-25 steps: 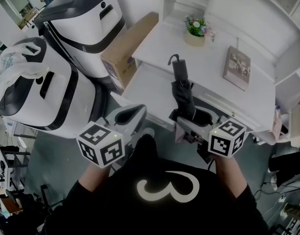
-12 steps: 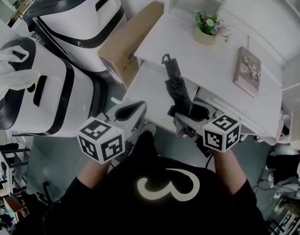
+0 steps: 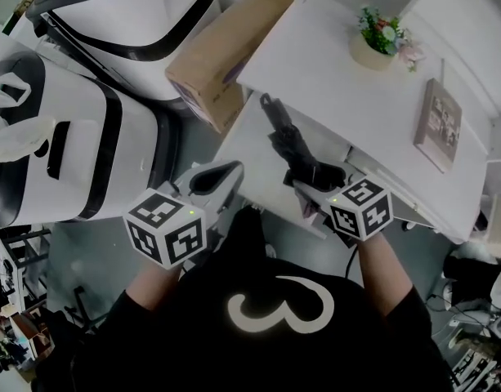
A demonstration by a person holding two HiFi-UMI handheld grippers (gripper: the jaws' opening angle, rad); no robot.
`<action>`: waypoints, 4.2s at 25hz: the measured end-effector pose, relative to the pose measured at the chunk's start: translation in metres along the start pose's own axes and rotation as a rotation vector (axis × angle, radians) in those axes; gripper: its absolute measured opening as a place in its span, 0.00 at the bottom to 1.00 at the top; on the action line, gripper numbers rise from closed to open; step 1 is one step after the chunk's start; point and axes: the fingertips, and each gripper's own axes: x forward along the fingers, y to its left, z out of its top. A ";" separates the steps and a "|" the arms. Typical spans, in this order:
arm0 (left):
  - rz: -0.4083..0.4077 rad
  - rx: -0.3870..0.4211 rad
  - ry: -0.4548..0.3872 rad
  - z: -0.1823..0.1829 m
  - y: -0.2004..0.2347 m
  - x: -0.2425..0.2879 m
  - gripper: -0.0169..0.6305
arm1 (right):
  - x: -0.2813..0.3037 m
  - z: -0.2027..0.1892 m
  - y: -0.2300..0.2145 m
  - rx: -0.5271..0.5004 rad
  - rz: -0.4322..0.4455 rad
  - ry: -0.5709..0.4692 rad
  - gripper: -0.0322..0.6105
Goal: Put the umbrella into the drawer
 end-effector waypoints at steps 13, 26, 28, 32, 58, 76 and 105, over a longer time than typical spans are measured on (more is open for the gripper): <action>0.034 -0.080 0.046 -0.017 0.050 0.016 0.04 | 0.097 -0.052 -0.043 -0.121 -0.018 0.264 0.41; 0.084 -0.120 0.069 -0.028 0.083 0.033 0.04 | 0.163 -0.105 -0.087 -0.257 -0.056 0.479 0.41; 0.088 -0.129 0.070 -0.028 0.089 0.036 0.04 | 0.170 -0.112 -0.091 -0.242 -0.059 0.499 0.41; 0.088 -0.133 0.075 -0.028 0.097 0.037 0.04 | 0.182 -0.125 -0.098 -0.257 -0.083 0.534 0.41; 0.079 -0.145 0.072 -0.043 0.096 0.020 0.04 | 0.182 -0.127 -0.101 -0.208 -0.153 0.485 0.61; -0.031 -0.004 -0.017 -0.029 -0.025 -0.008 0.04 | -0.026 0.008 -0.003 0.003 -0.180 -0.192 0.20; -0.182 0.283 -0.246 -0.013 -0.242 -0.088 0.04 | -0.264 -0.006 0.152 -0.101 -0.078 -0.665 0.05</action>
